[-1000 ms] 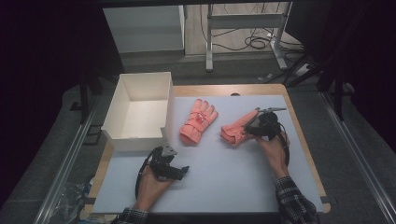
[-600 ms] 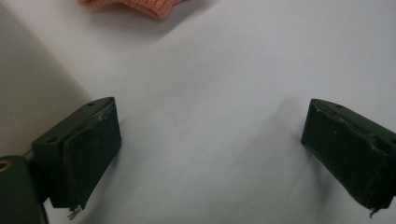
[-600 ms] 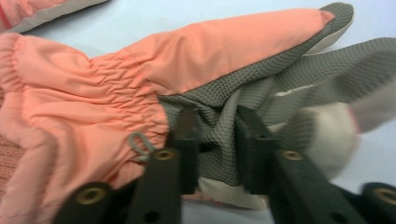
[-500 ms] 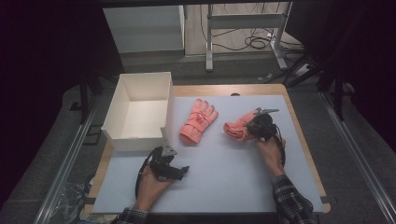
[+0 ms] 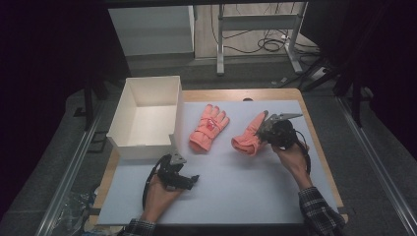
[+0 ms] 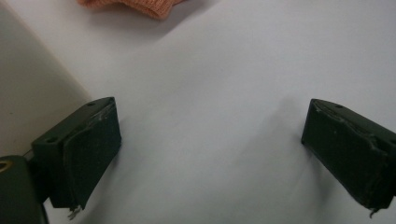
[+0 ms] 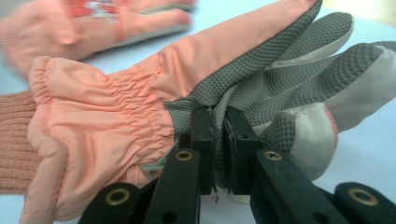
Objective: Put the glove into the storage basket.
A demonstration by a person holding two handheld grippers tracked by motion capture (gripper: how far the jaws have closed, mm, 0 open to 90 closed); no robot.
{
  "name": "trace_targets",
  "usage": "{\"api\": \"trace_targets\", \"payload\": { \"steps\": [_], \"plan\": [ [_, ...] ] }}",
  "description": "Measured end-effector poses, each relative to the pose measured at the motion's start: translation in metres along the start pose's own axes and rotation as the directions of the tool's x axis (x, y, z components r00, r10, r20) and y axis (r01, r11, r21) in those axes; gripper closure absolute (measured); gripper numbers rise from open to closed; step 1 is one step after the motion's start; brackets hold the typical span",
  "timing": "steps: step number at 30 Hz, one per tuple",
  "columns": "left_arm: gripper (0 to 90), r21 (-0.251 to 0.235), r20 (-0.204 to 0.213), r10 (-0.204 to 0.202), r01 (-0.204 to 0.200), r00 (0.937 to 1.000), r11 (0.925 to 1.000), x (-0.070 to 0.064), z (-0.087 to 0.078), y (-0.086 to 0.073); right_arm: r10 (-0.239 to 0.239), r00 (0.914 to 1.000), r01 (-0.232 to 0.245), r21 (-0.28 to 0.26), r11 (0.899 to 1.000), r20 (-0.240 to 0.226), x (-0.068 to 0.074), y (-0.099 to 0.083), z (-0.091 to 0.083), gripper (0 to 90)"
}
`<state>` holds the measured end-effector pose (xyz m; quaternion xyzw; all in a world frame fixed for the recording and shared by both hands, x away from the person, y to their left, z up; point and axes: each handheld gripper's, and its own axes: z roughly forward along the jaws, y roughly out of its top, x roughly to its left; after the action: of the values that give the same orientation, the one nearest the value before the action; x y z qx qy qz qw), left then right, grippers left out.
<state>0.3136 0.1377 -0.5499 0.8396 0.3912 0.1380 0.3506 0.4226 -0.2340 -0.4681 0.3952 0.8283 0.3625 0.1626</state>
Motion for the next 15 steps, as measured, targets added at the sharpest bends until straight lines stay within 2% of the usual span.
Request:
{"api": "trace_targets", "payload": {
  "steps": [3,7,10,15],
  "plan": [
    [4.6,0.0,0.0,0.0,0.0,1.0,1.0,0.0,0.0,0.0,-0.055,0.9961,0.054,-0.008,0.998,-0.069,0.008,0.002,-0.008,83.1],
    [4.6,0.001,0.0,0.001,-0.001,1.0,1.0,0.0,0.0,0.0,-0.139,0.9796,0.141,0.001,0.99,-0.145,0.021,0.0,-0.013,83.1],
    [4.6,0.0,0.0,0.0,0.0,1.0,1.0,0.0,0.0,0.0,-0.19,0.9607,0.192,-0.007,0.981,-0.203,0.029,-0.003,-0.014,83.1],
    [4.6,0.0,-0.001,0.003,-0.003,1.0,1.0,0.0,0.0,0.0,-0.268,0.9197,0.276,-0.012,0.961,-0.287,0.039,-0.008,-0.01,82.9]
  ]
}}
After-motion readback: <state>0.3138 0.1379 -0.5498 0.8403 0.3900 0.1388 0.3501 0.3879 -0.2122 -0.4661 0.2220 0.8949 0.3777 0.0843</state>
